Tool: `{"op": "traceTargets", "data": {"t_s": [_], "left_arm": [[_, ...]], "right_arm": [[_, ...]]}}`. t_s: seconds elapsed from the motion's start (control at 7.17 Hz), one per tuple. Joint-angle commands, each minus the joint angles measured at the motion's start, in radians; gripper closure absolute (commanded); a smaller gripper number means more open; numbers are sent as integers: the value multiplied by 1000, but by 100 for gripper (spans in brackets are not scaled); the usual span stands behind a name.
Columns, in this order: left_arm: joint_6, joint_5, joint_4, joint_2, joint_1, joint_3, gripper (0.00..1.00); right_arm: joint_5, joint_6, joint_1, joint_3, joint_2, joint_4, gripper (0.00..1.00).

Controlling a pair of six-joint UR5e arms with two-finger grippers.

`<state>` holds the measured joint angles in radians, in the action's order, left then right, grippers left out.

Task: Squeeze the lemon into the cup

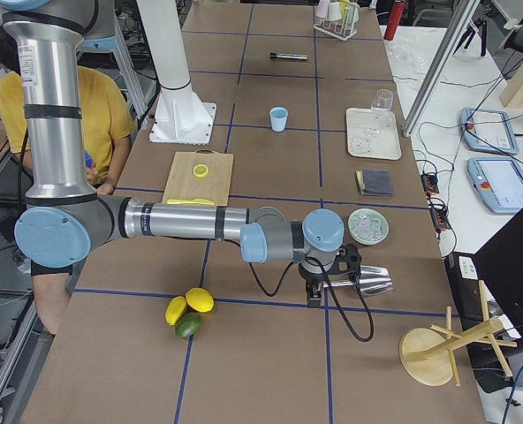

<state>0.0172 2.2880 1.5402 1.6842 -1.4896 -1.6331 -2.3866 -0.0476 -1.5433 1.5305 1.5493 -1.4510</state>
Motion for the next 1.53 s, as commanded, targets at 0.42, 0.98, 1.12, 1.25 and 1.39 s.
{"op": "traceTargets", "data": {"t_s": [0.42, 0.98, 1.12, 1.25, 1.39], "left_arm": [[-8, 27, -114, -40, -8, -70, 0], [-3, 28, -94, -9, -1, -8, 0], [-5, 31, -82, -23, -4, -7, 0], [-8, 27, -78, -62, -6, -16, 0], [-5, 40, -59, -70, -9, -7, 0]], "right_arm": [[-10, 90, 68, 54, 29, -31, 0], [6, 170, 71, 118, 6, -214, 0], [10, 170, 63, 140, 3, -232, 0], [10, 170, 60, 149, 5, -232, 0], [12, 170, 60, 151, 5, -232, 0]]}}
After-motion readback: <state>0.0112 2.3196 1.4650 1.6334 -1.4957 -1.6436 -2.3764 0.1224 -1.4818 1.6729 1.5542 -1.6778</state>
